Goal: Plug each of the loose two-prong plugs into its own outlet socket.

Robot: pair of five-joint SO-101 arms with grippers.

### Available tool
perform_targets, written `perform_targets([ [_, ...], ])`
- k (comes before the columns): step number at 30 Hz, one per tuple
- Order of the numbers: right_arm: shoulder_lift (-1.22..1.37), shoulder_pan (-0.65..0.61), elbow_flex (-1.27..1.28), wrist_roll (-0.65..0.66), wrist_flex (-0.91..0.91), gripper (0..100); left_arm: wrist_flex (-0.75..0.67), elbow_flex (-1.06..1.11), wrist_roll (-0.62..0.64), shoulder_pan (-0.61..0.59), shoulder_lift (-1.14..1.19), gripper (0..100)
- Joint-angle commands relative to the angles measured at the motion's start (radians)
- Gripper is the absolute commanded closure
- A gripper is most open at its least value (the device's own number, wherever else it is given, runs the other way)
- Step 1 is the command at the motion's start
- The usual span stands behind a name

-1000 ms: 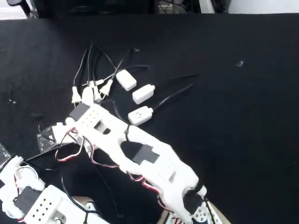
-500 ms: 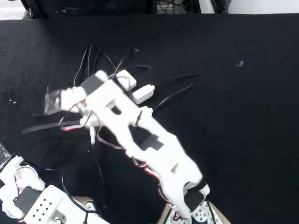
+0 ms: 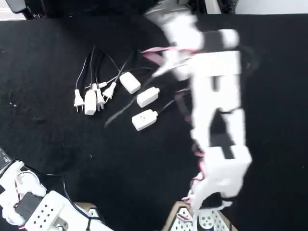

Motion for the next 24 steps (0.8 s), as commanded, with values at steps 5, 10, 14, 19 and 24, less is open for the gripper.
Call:
perform_targets([
  [5,0.071,0.463,-0.058,-0.058,-0.031,98.8,0.0,0.016,-0.006,0.005,-0.014,97],
  [10,0.208,0.603,-0.056,-0.014,-0.157,98.8,0.003,0.018,-0.006,0.042,-0.014,97],
  [14,0.314,0.603,-0.125,-0.005,-0.219,98.8,0.006,0.018,-0.006,0.044,-0.014,97],
  [19,0.444,0.618,-0.311,-0.014,-0.215,98.6,0.006,0.018,-0.006,0.038,-0.014,97],
  [24,0.498,0.618,-0.549,-0.126,-0.038,73.7,0.006,0.018,-0.006,0.036,-0.014,97],
])
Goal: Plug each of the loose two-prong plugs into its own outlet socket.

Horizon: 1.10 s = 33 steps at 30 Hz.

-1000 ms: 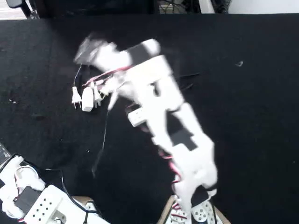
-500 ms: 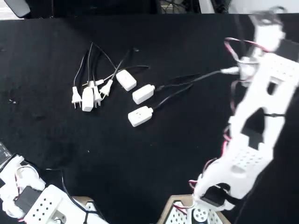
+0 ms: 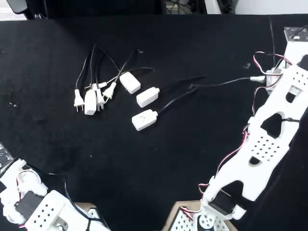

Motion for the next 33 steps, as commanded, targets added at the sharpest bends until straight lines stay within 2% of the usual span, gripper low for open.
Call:
perform_targets([
  [1,-0.022,0.009,-0.239,-0.078,0.121,66.5,0.006,0.018,-0.006,0.005,-0.014,97],
  [4,-0.03,-0.026,-0.43,-0.106,0.166,54.5,0.006,0.018,-0.006,0.005,-0.014,97],
  [7,-0.102,-0.04,-0.519,-0.186,0.164,55.0,0.006,0.018,-0.006,0.005,-0.014,97],
  [12,-0.298,-0.109,-0.407,-0.19,0.164,59.3,0.006,0.018,-0.006,0.005,-0.014,97],
  [15,-0.45,-0.201,-0.229,-0.19,0.164,62.9,0.006,0.018,-0.006,0.005,-0.014,97],
  [19,-0.69,-0.373,0.136,-0.187,0.163,67.5,0.006,0.018,-0.006,0.01,-0.014,97],
  [23,-0.923,-0.572,0.507,-0.181,0.147,68.1,0.006,0.018,-0.006,0.008,-0.014,97],
  [27,-1.086,-0.766,0.809,-0.184,0.046,68.1,0.006,0.018,-0.006,0.01,-0.014,97],
  [31,-1.185,-0.835,1.041,-0.192,-0.034,68.1,-0.002,0.012,-0.015,0.027,-0.014,97],
  [33,-1.224,-0.827,1.13,-0.221,-0.054,68.1,-0.028,-0.025,-0.101,0.099,-0.014,97],
])
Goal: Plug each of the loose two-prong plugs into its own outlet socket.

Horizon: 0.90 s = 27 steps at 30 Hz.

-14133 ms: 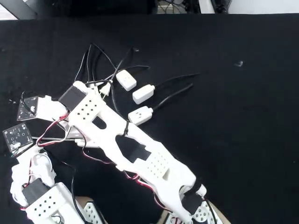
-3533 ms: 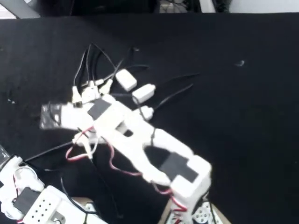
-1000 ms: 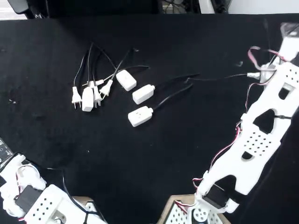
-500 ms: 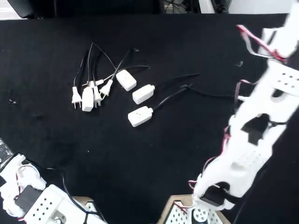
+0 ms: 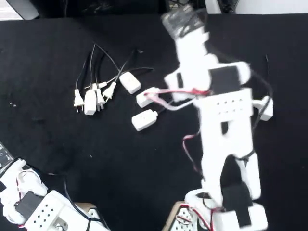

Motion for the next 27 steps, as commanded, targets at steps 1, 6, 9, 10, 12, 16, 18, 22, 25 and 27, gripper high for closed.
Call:
perform_targets([
  [1,-0.105,0.012,0.147,-0.058,-0.046,68.1,-0.044,-0.051,-0.126,0.127,-0.014,97],
  [6,-0.229,0.077,0.289,-0.092,-0.048,68.1,-0.095,-0.179,-0.064,0.407,-0.003,96],
  [9,-0.326,0.087,0.383,-0.092,-0.043,68.2,-0.092,-0.28,0.003,0.567,-0.002,89],
  [10,-0.363,0.103,0.424,-0.092,-0.044,68.3,-0.092,-0.315,0.026,0.613,0.0,86],
  [12,-0.438,0.15,0.503,-0.084,-0.077,68.1,-0.094,-0.386,0.048,0.696,0.021,84],
  [16,-0.553,0.276,0.687,-0.023,-0.213,68.2,-0.101,-0.507,0.054,0.843,0.196,84],
  [18,-0.581,0.287,0.788,-0.014,-0.265,68.3,-0.101,-0.572,0.057,0.897,0.35,84],
  [22,-0.607,0.287,0.935,-0.023,-0.341,68.3,-0.103,-0.774,0.124,0.951,0.723,84],
  [25,-0.605,0.276,1.021,-0.074,-0.419,68.3,-0.127,-0.952,0.19,0.964,0.994,78],
  [27,-0.605,0.259,1.066,-0.081,-0.465,68.3,-0.15,-1.049,0.226,0.964,1.166,76],
])
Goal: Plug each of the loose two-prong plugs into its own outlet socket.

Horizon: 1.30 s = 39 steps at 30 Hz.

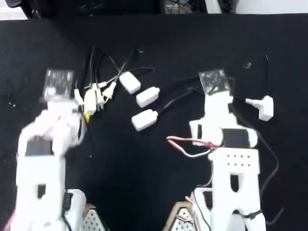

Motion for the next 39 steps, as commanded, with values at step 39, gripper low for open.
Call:
perform_targets([
  [39,-0.033,-0.135,0.275,-0.063,-0.322,68.4,0.25,-1.029,0.052,-0.004,1.158,97],
])
